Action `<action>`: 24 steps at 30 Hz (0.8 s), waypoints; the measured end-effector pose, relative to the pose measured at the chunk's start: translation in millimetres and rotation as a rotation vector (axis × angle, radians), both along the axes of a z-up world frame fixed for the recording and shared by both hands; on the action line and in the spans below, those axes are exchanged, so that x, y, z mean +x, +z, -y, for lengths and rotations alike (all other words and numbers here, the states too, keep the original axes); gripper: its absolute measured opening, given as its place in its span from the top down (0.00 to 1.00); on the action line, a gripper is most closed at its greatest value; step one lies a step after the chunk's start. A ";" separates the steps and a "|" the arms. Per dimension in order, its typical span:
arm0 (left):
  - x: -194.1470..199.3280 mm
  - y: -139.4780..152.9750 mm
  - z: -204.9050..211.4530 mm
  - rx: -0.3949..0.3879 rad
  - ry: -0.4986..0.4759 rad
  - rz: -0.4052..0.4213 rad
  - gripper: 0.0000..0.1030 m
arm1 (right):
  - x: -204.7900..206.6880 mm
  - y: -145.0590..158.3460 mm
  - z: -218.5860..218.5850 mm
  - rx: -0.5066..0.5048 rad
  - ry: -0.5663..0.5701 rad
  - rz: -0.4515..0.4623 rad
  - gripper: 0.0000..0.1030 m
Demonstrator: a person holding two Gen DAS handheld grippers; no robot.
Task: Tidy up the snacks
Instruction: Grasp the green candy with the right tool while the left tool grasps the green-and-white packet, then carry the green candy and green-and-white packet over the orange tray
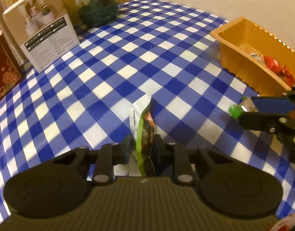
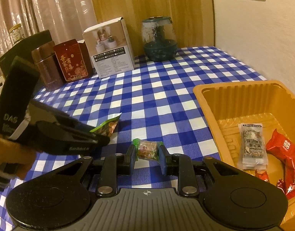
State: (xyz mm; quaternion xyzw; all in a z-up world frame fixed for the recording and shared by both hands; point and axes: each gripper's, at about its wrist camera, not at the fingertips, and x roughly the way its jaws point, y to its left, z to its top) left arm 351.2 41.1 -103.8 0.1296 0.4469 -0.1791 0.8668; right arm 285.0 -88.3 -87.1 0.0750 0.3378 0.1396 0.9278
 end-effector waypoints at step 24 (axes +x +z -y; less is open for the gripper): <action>-143.7 60.9 33.8 -0.116 0.125 0.030 0.79 | -90.2 32.1 24.3 0.003 -0.018 0.024 0.75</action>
